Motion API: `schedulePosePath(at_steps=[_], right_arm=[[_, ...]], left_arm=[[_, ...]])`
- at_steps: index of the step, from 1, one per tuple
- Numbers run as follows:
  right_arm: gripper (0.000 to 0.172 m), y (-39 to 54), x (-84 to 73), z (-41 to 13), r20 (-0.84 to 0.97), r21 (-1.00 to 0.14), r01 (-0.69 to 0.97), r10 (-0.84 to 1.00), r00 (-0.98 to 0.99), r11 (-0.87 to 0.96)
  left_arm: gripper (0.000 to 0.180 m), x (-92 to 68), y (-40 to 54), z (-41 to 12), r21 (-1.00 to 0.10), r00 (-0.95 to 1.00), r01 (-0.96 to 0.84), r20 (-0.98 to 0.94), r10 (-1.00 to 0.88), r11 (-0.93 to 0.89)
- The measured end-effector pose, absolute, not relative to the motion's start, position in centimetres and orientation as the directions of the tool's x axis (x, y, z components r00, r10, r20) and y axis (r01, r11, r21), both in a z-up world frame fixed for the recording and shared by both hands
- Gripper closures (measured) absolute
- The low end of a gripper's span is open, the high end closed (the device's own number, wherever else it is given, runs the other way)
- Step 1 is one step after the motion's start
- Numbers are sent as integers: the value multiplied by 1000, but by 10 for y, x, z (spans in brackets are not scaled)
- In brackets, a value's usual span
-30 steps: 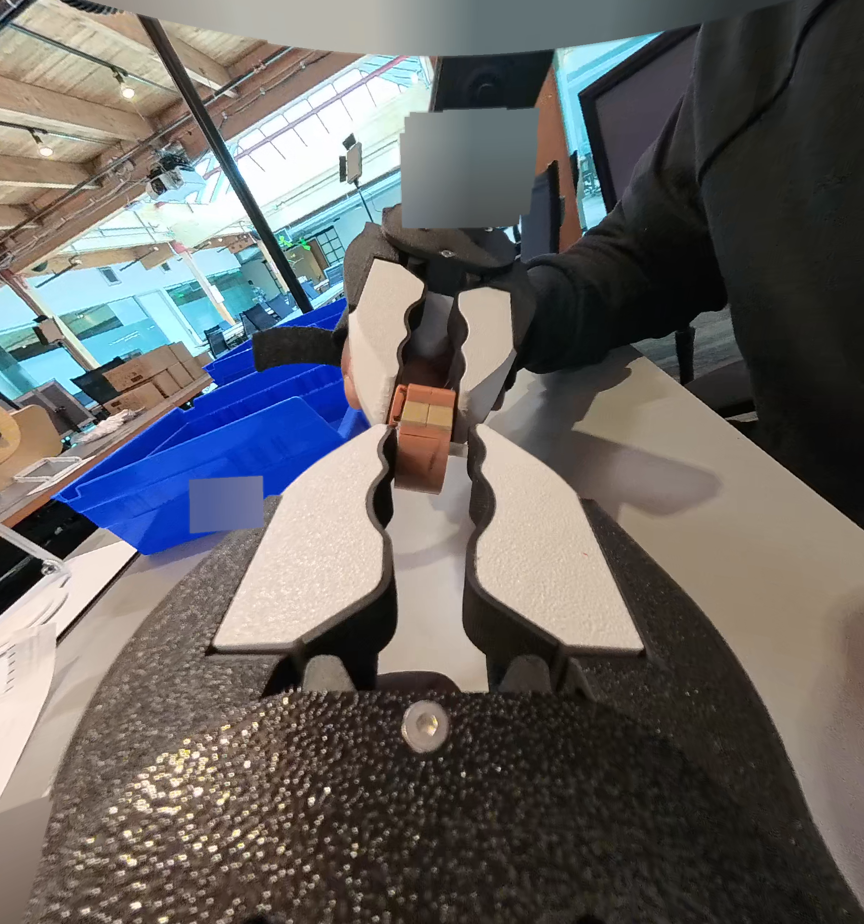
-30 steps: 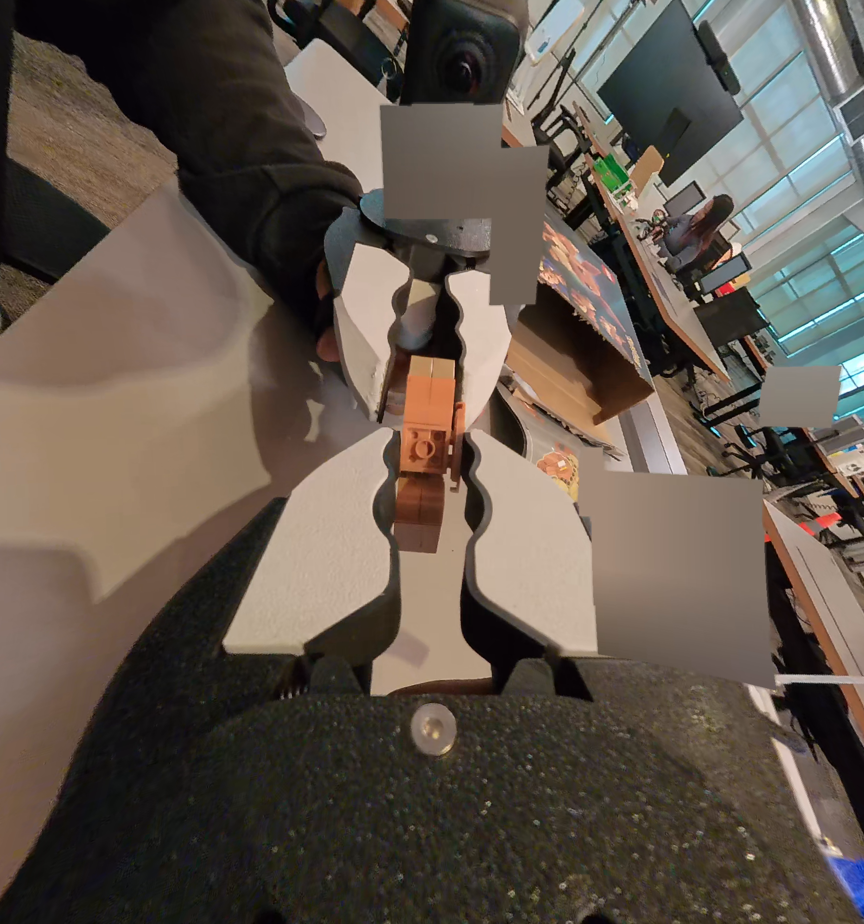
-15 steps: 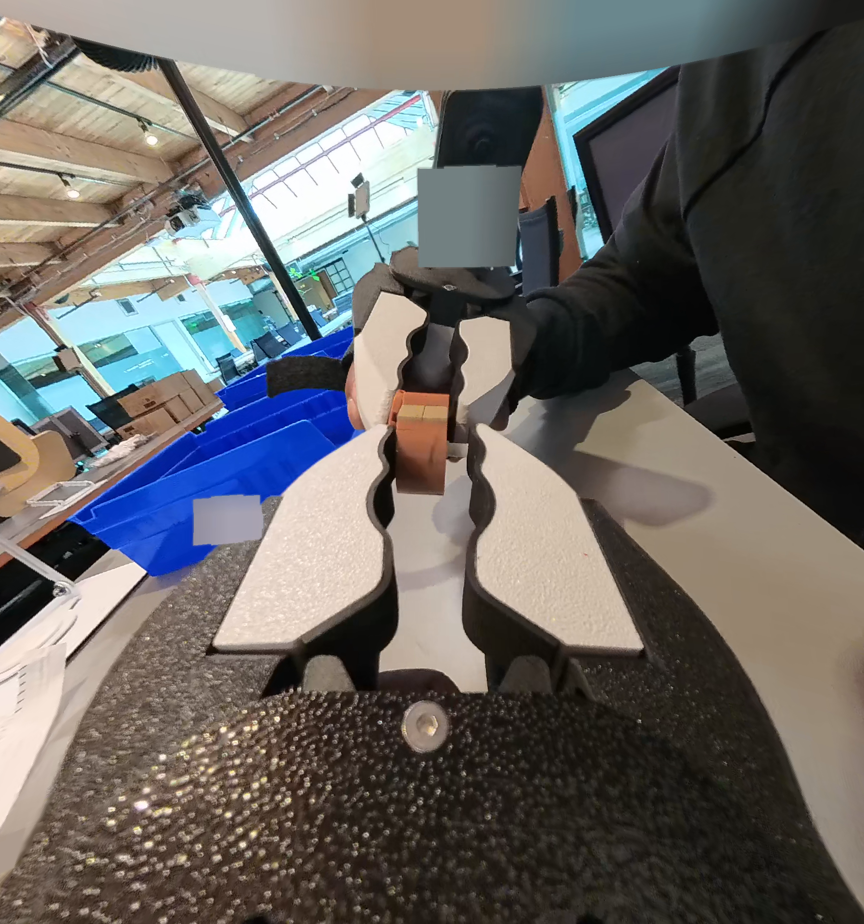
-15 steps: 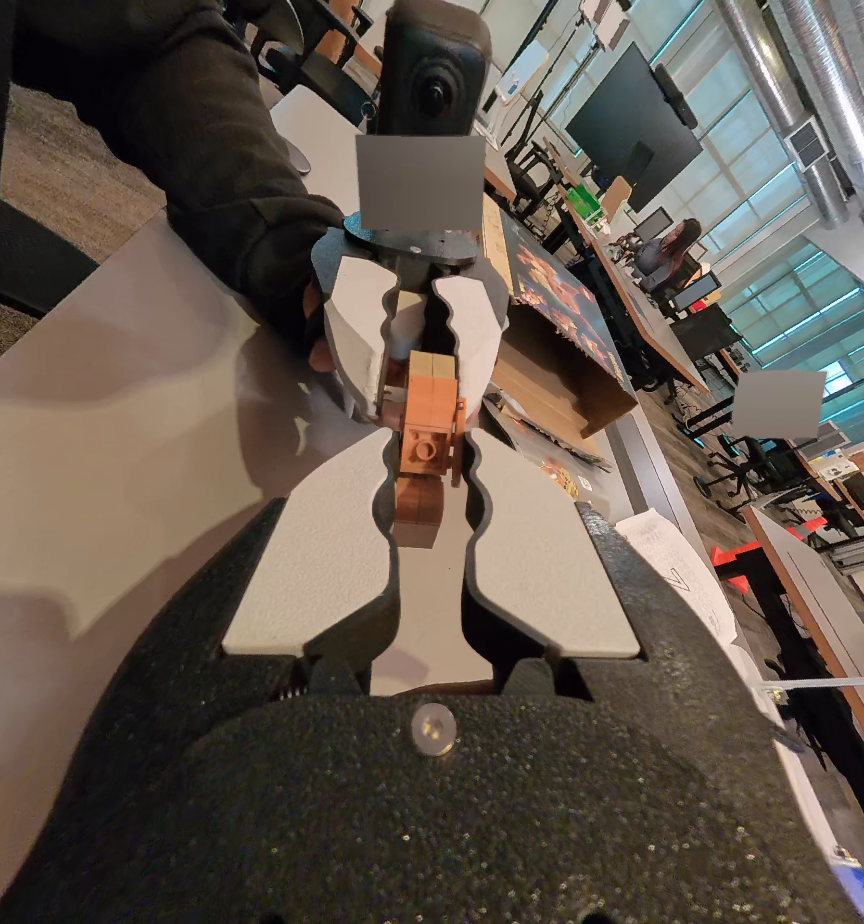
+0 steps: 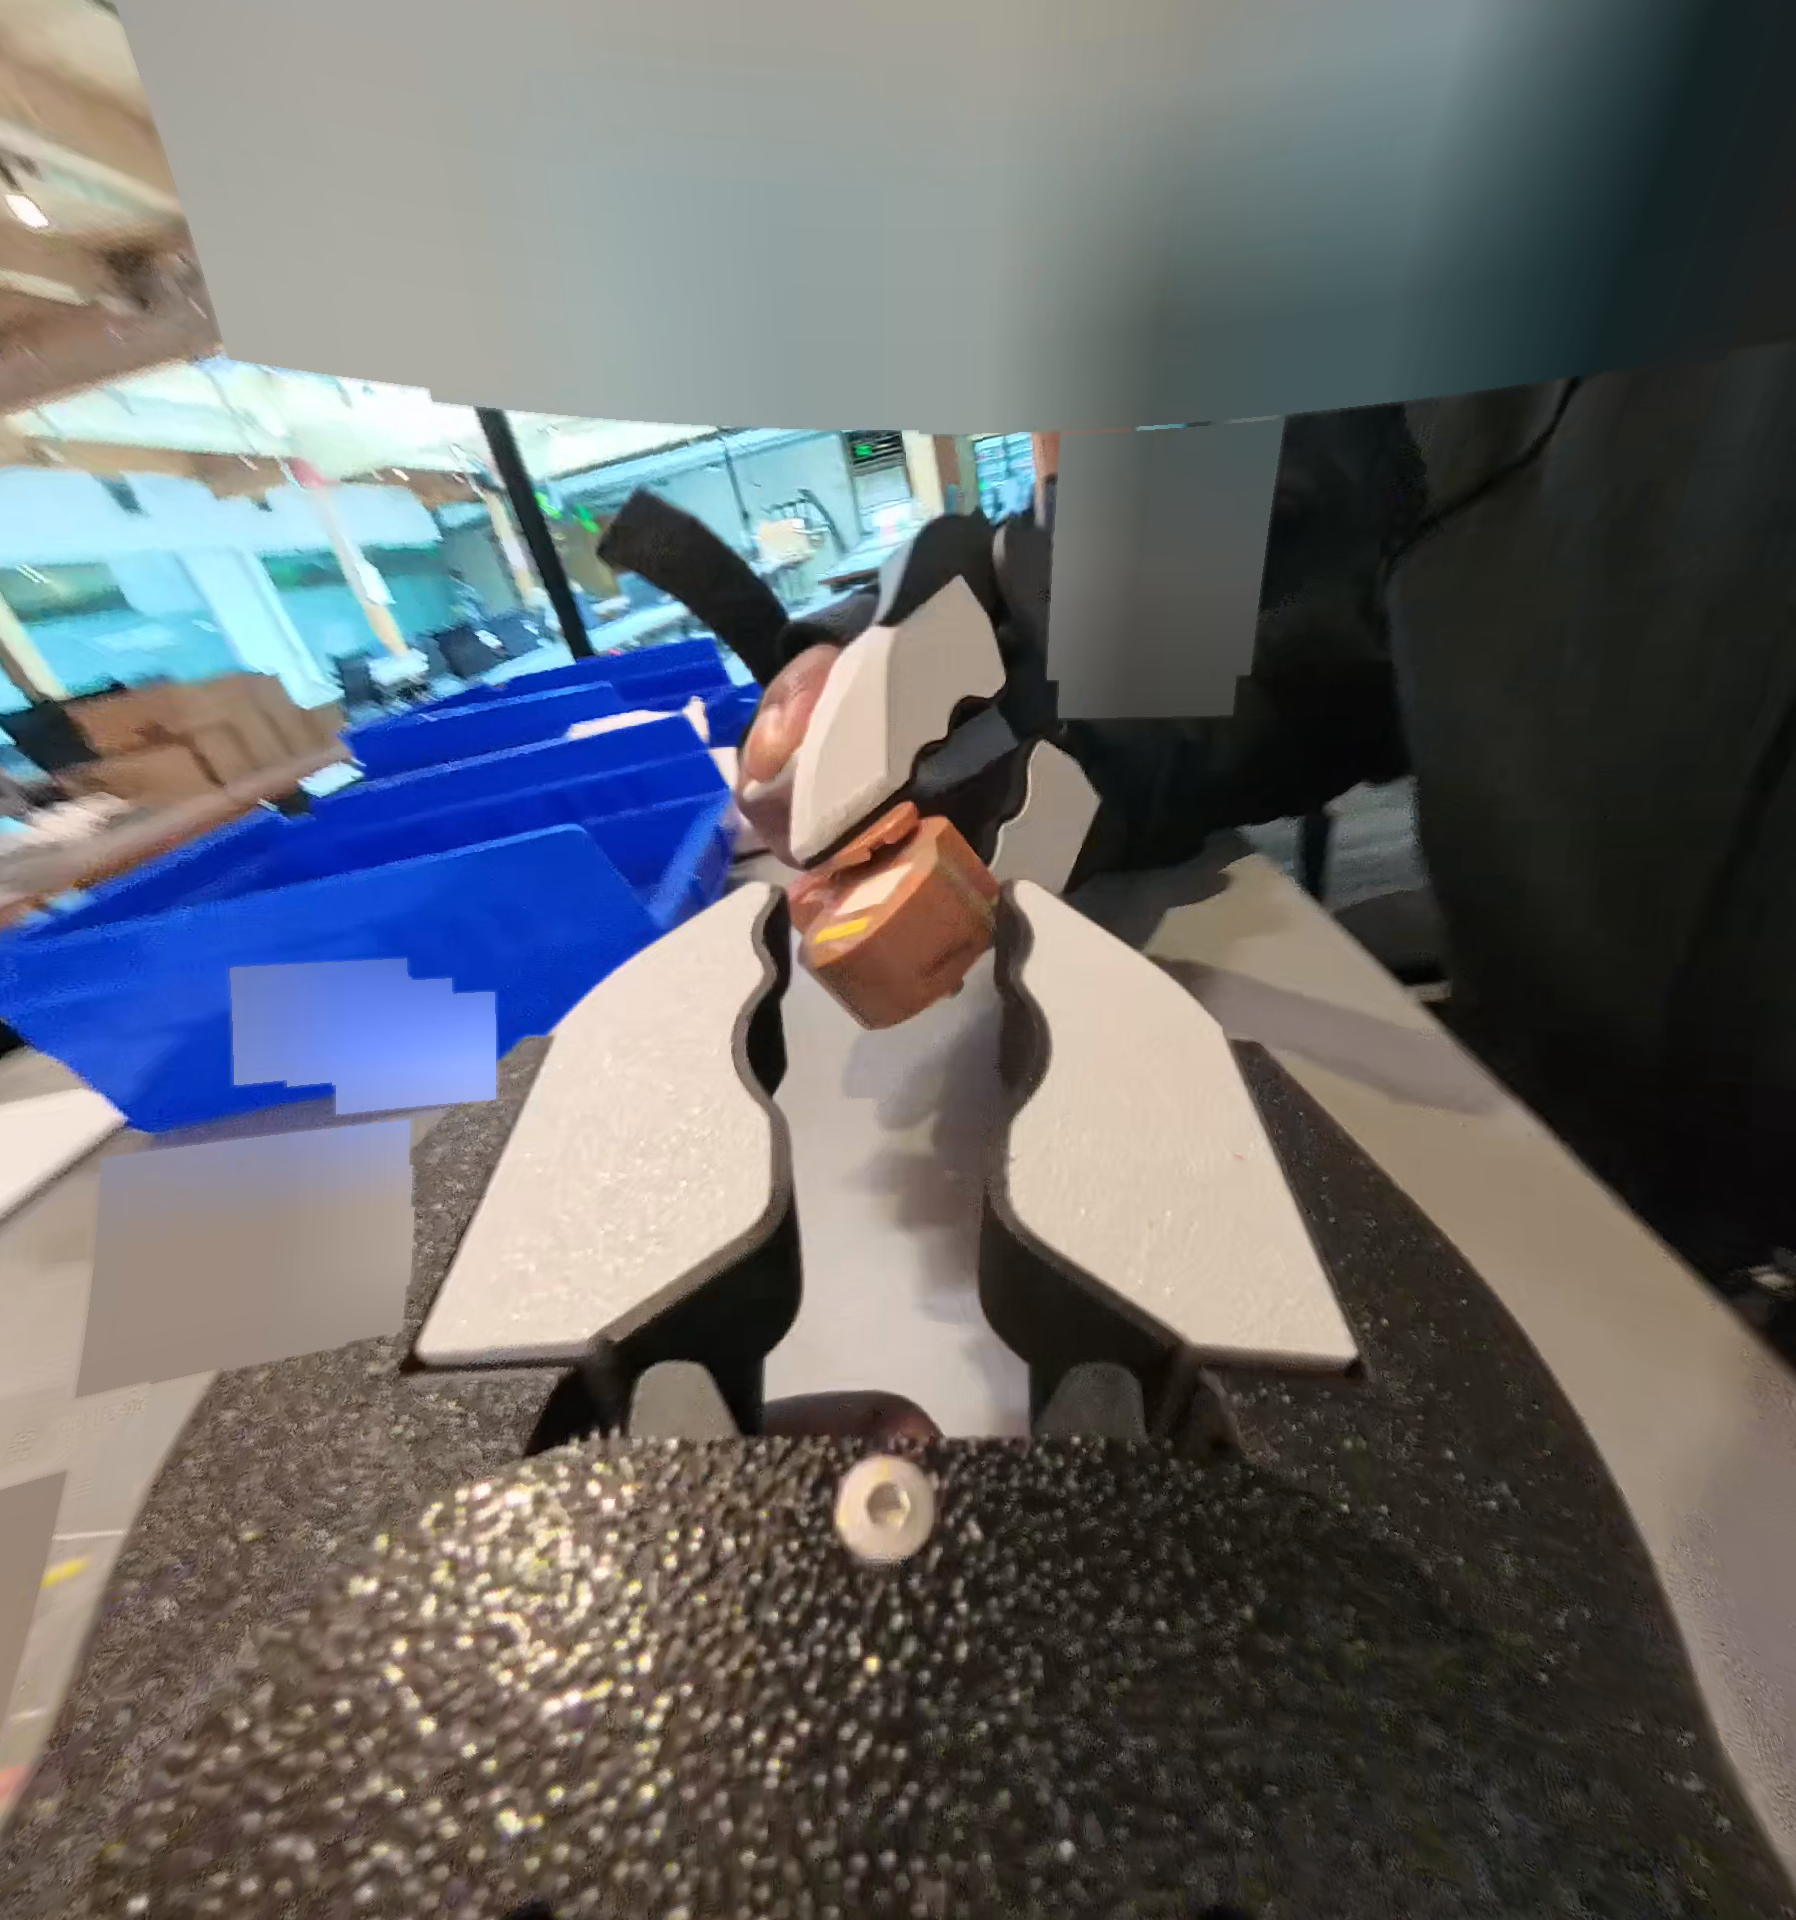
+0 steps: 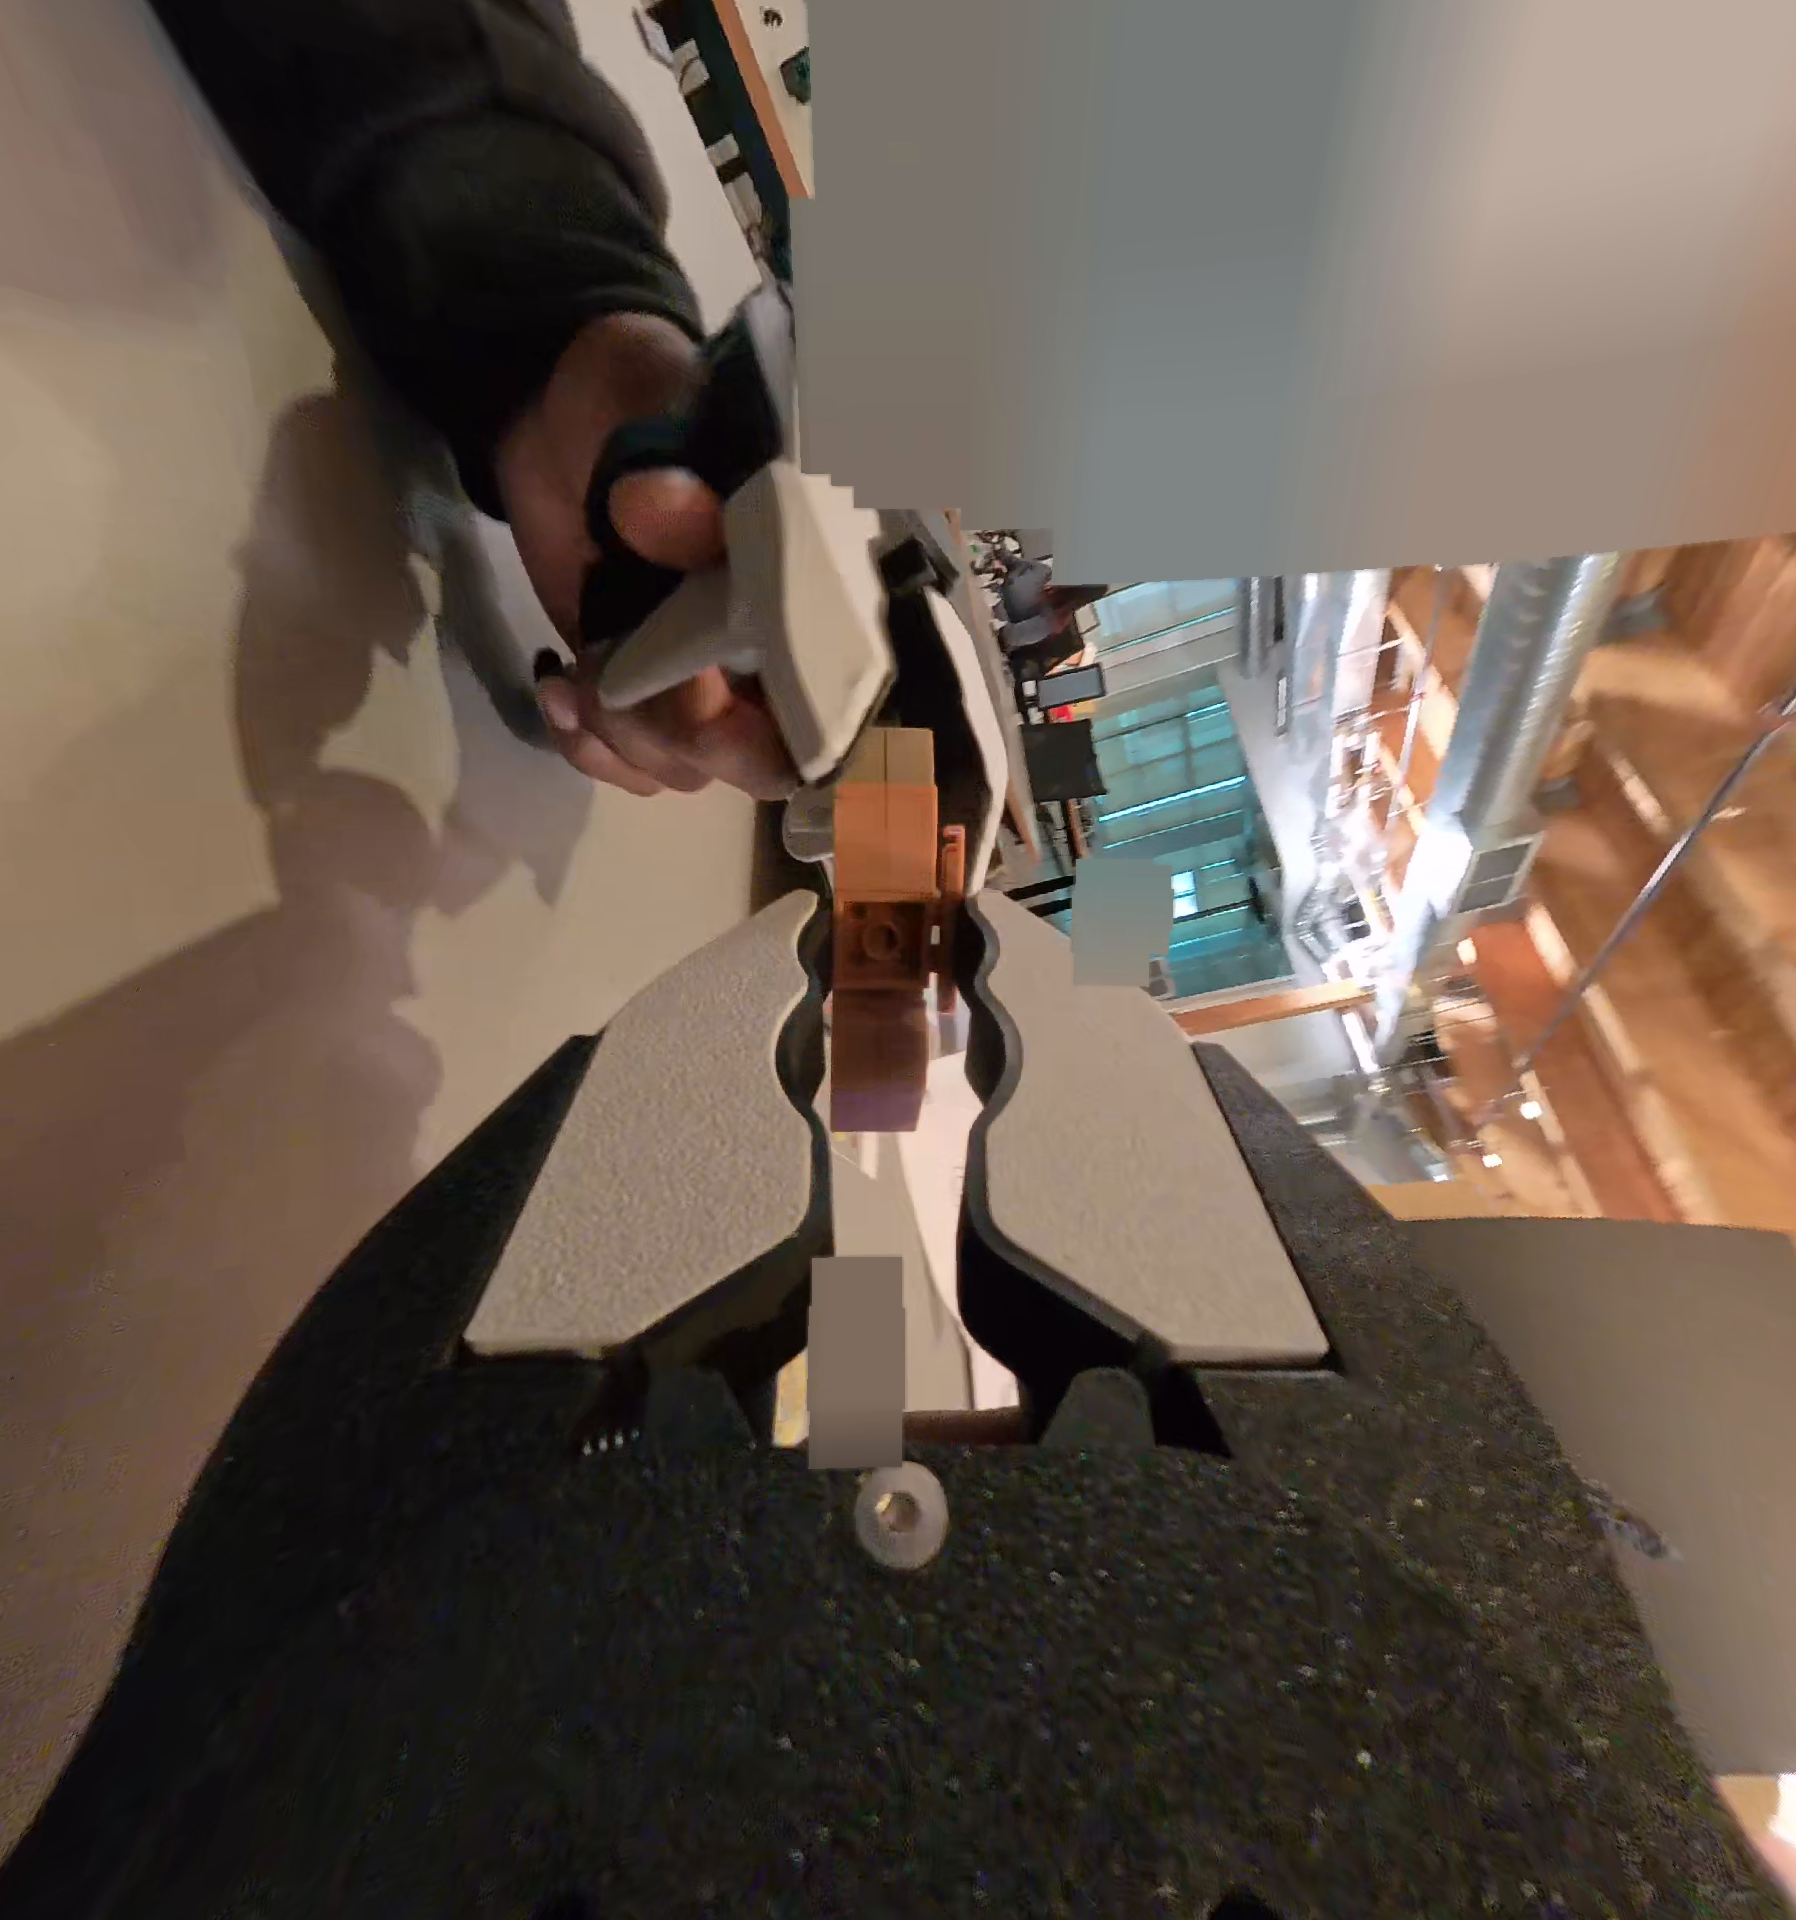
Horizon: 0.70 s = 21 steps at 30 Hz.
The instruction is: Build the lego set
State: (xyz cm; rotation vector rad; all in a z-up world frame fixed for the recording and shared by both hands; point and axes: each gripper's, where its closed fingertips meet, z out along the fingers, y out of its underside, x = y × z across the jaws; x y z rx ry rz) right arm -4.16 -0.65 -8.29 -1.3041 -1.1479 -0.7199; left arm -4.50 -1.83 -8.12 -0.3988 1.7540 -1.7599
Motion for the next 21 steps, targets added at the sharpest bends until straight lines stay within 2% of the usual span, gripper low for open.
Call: schedulePosePath(at_steps=[5, 9, 17, 21], right_arm=[[150, -10, -42, -88, 978, -201, 956, 107, 181, 214], [150, -11, -44, -86, 995, -97, 970, 46, 89, 221], [150, -9, -50, -78, 998, -5, 979, -60, 17, 202], [150, -9, -52, -76, 998, 8, 979, -69, 6, 204]], left_arm=[[134, -45, -17, -82, -994, -852, -15, 69, -519, -107], [132, -50, -24, -82, -981, -881, -113, 172, -441, -158], [132, -52, -35, -85, -986, -886, -107, 151, -438, -124], [142, -47, -34, -82, -994, -855, -7, 61, -515, -107]])
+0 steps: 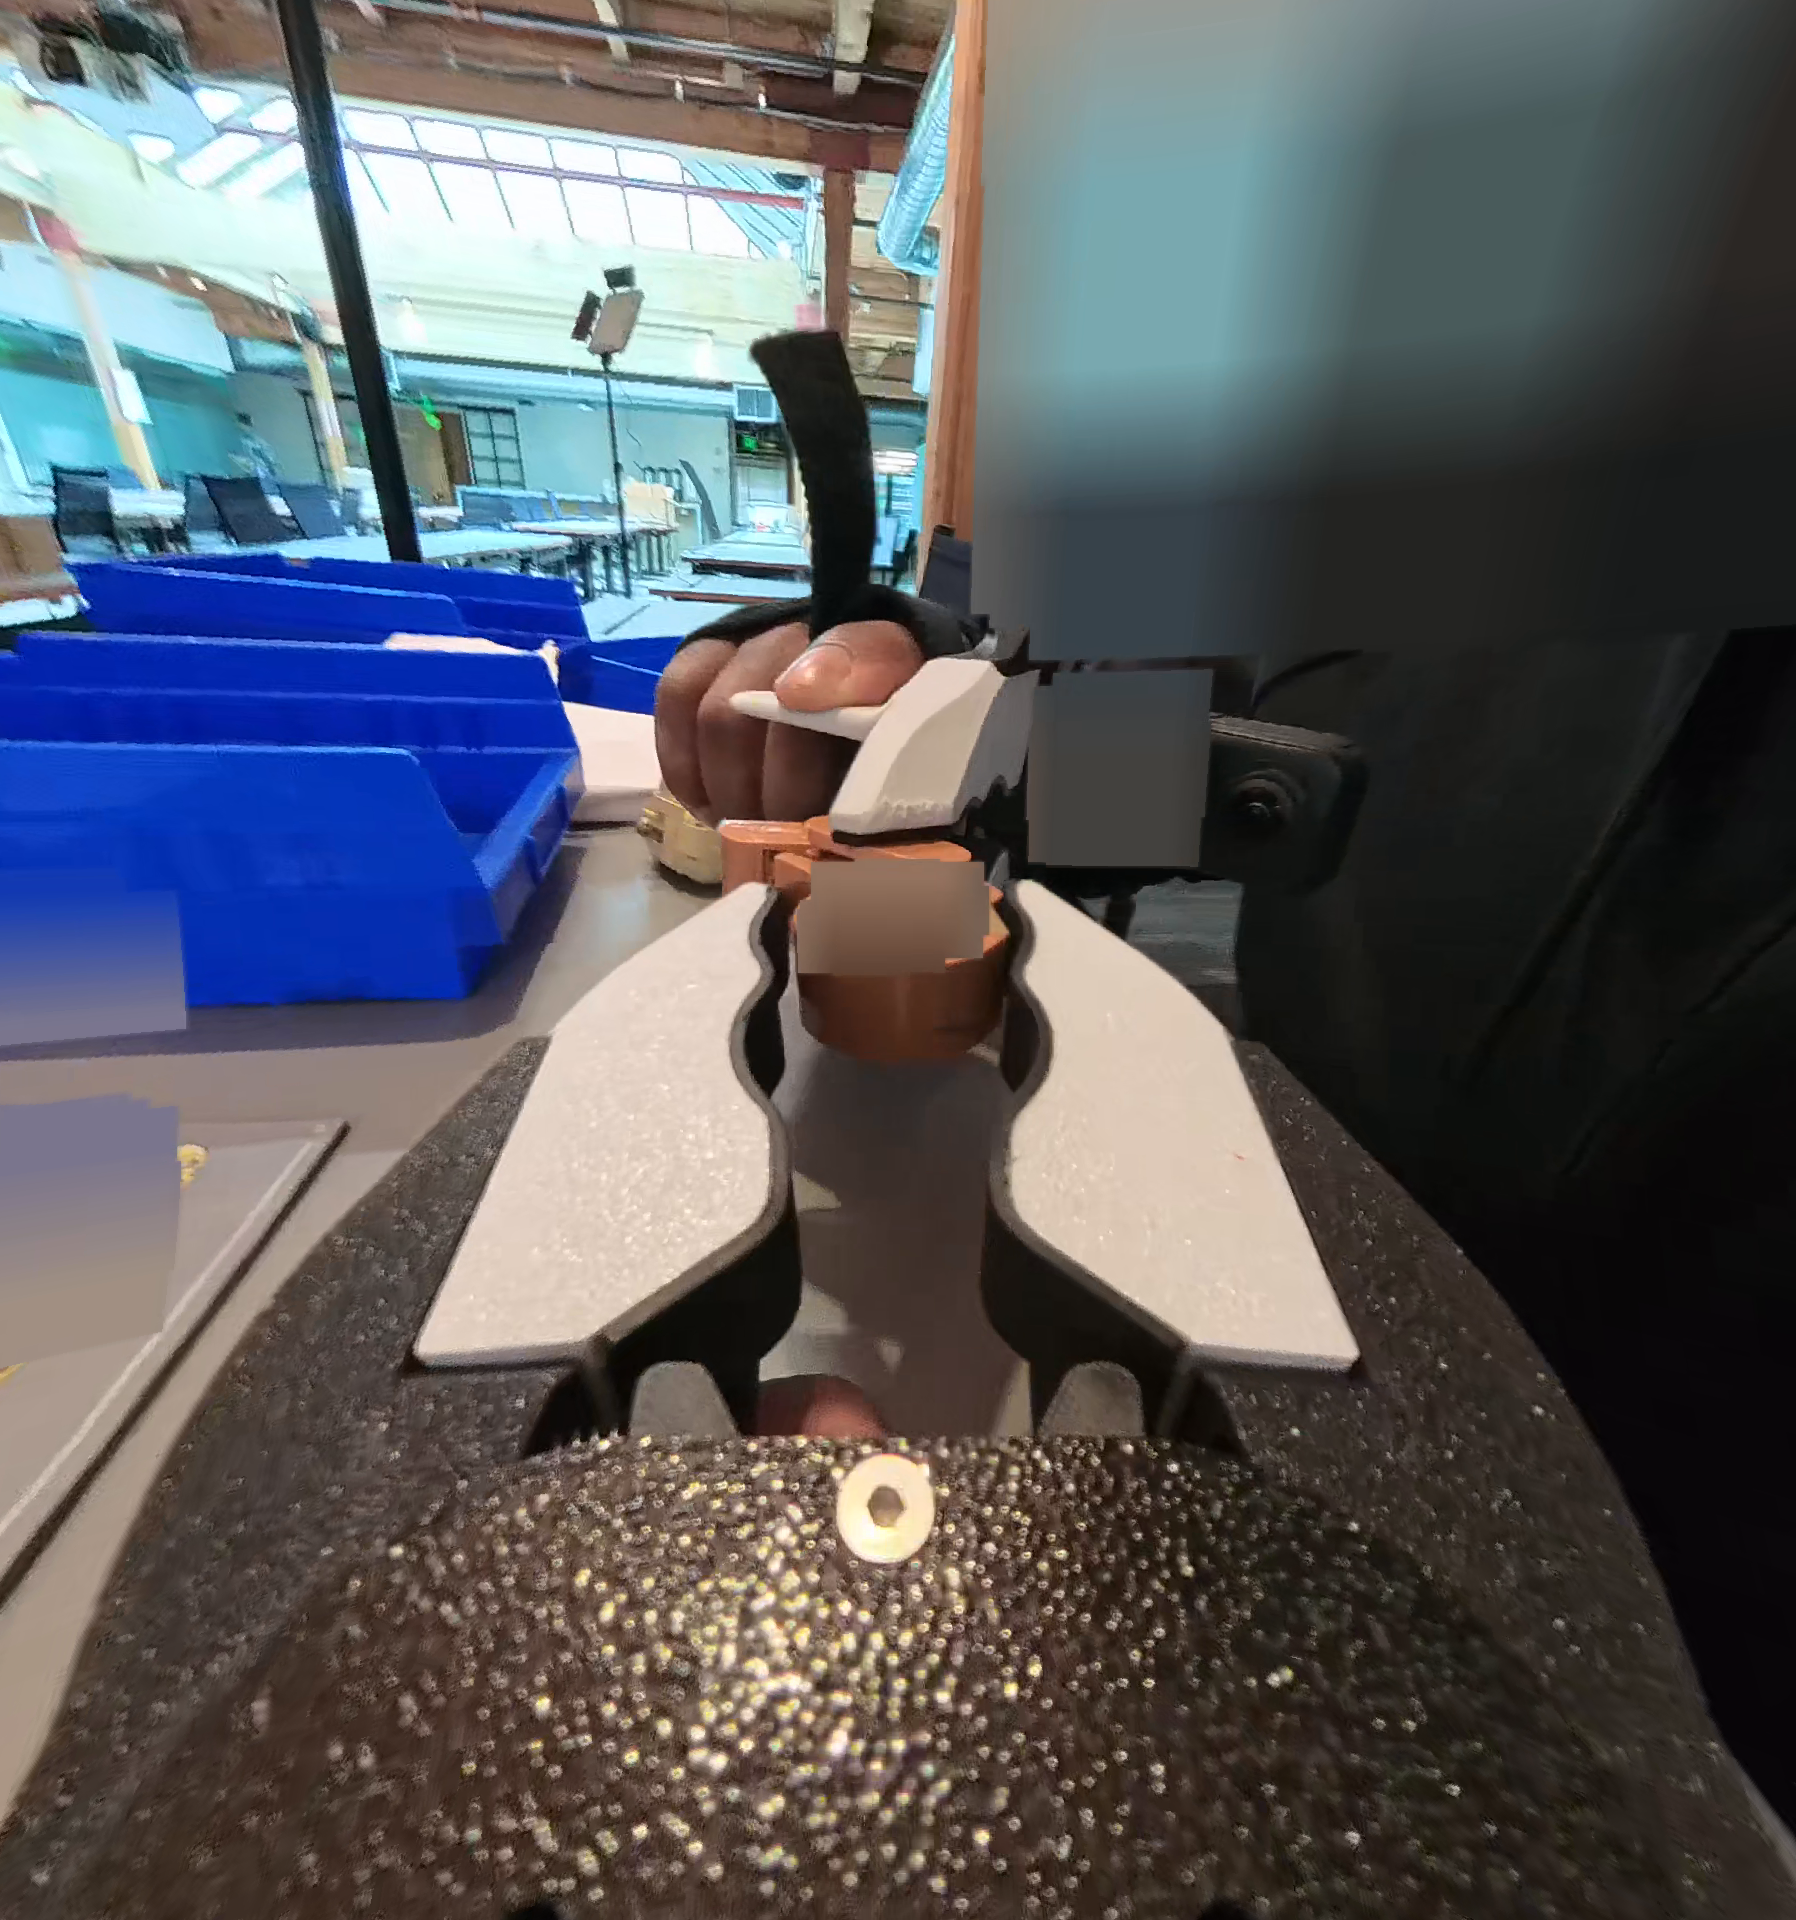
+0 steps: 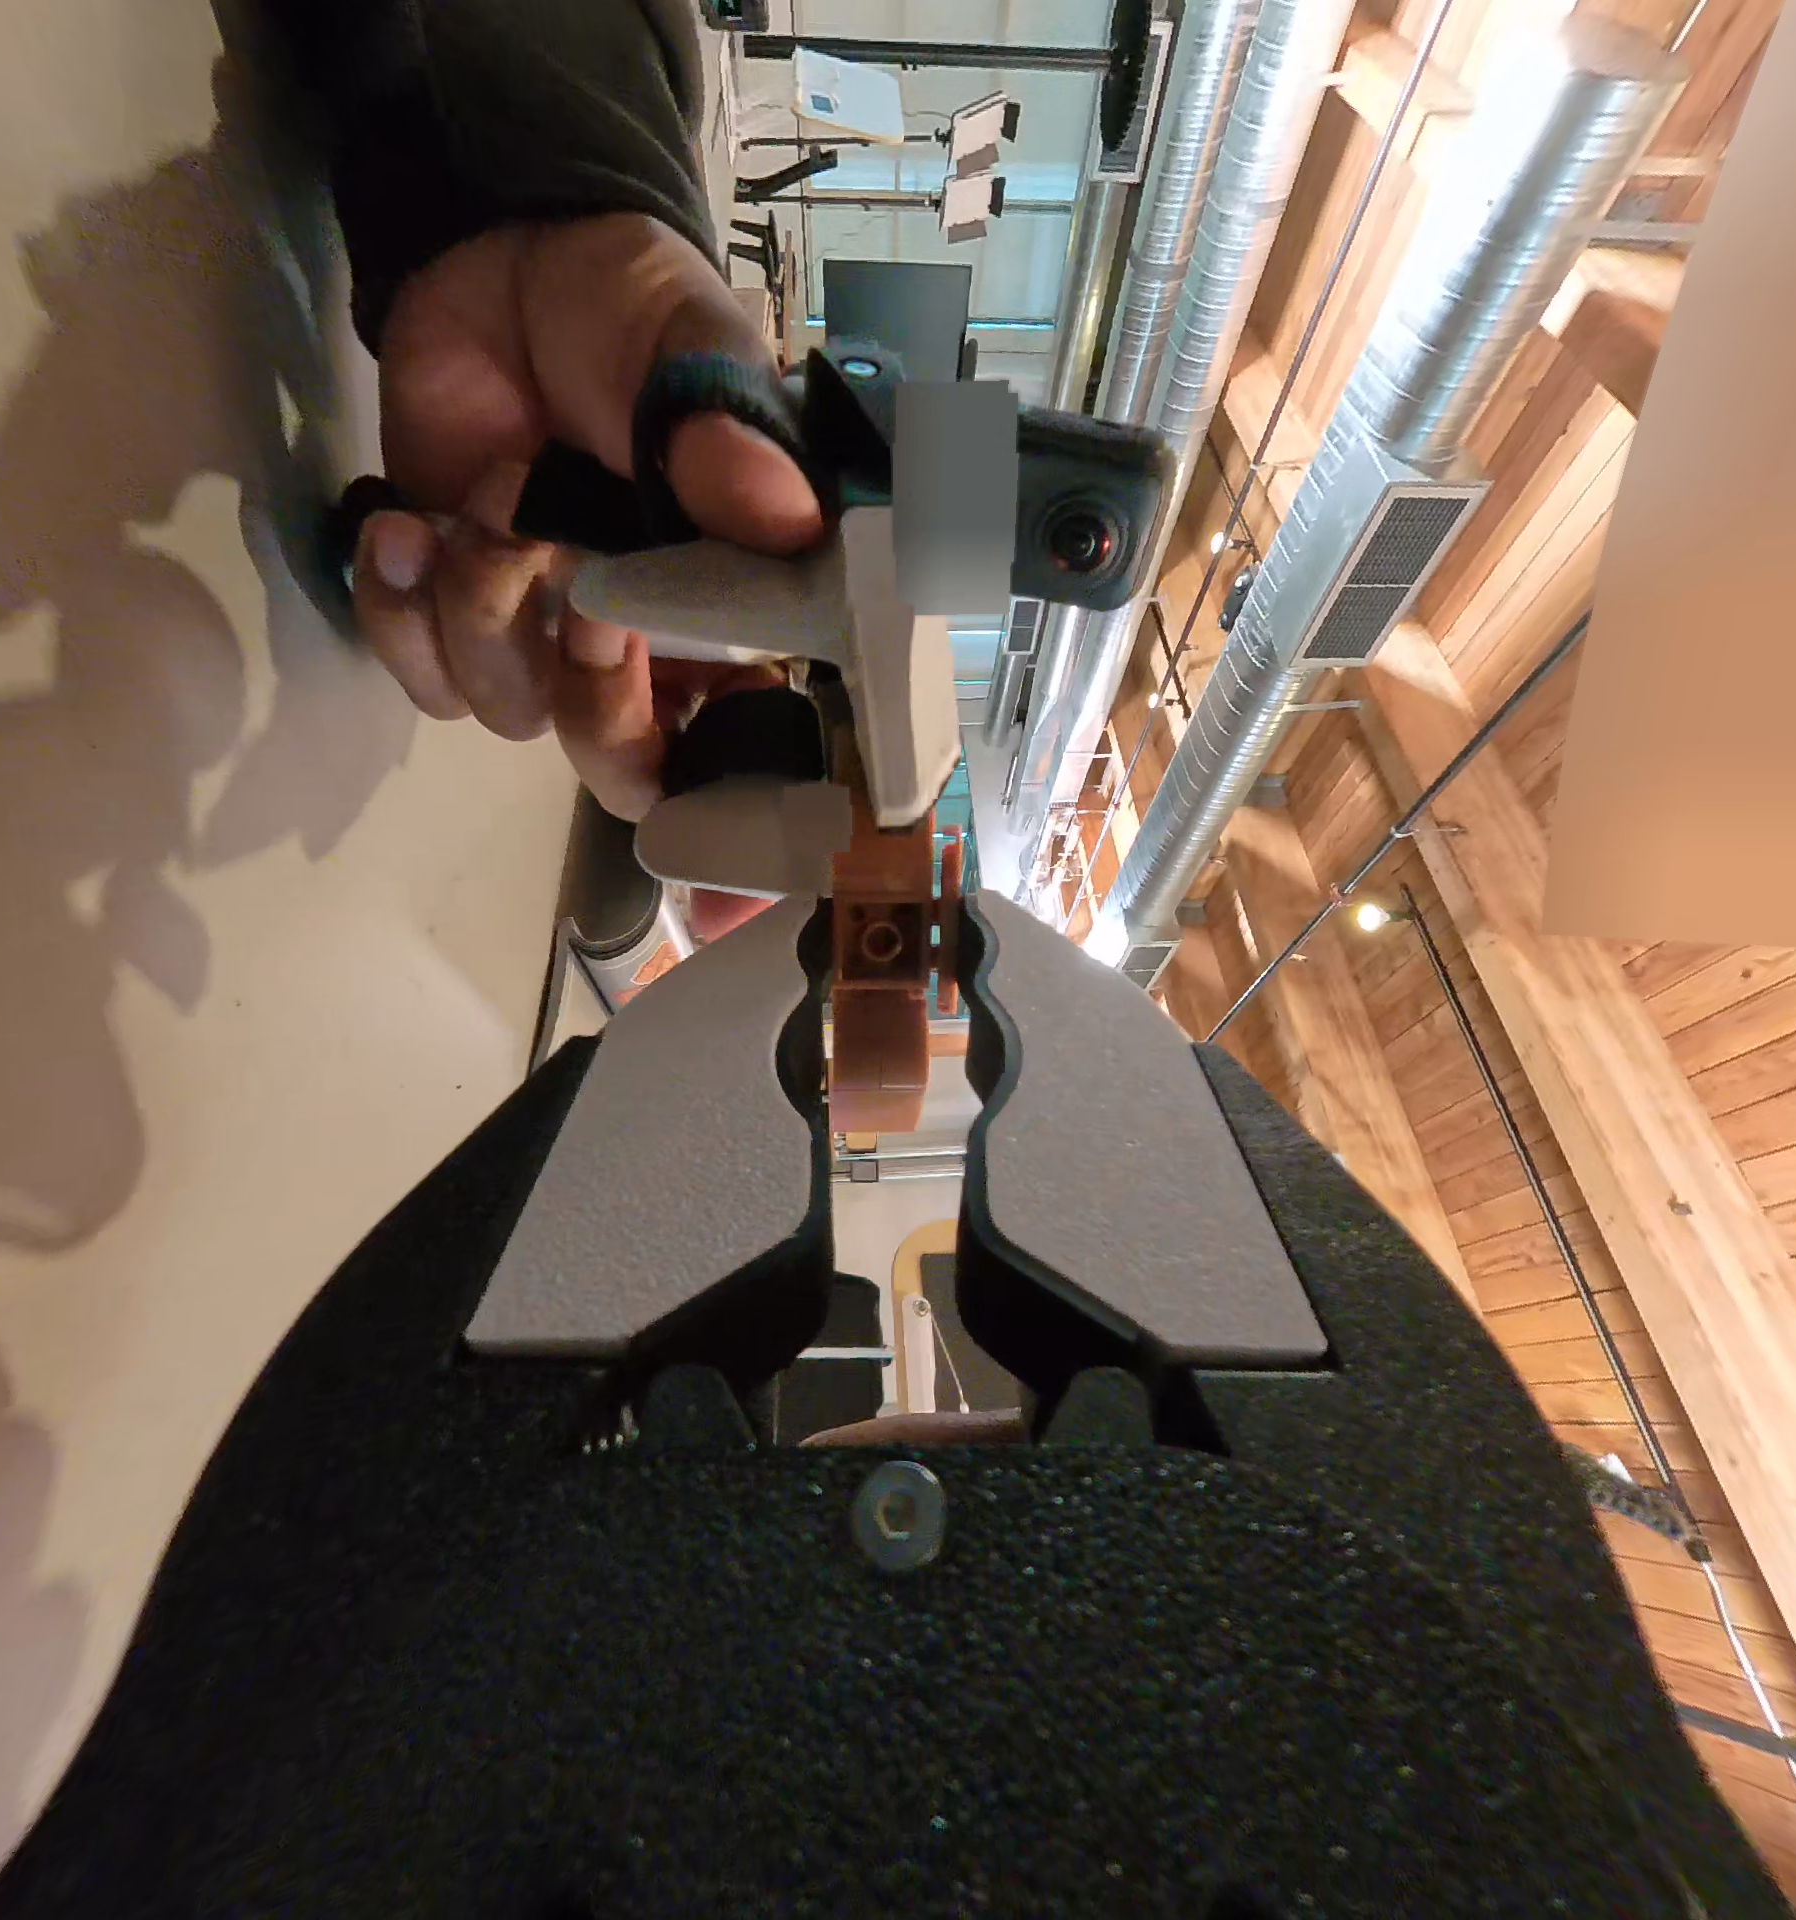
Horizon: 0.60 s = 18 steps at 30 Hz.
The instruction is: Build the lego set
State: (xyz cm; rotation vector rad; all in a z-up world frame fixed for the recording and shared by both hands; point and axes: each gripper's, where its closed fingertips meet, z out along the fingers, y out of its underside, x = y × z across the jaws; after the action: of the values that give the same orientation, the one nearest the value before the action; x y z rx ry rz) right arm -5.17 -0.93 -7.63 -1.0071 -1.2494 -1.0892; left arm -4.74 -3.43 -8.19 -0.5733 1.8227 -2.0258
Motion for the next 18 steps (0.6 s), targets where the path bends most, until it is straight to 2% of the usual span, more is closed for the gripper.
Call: schedulePosePath(at_steps=[7, 18], right_arm=[[149, -11, -54, -76, 997, 37, 977, -71, -22, 211], [150, -13, -57, -75, 997, 63, 975, -46, -54, 212]], left_arm=[[144, -50, -36, -80, -988, -816, 155, -113, -566, -26], [145, -53, -38, -79, -982, -826, 185, -137, -547, -33]])
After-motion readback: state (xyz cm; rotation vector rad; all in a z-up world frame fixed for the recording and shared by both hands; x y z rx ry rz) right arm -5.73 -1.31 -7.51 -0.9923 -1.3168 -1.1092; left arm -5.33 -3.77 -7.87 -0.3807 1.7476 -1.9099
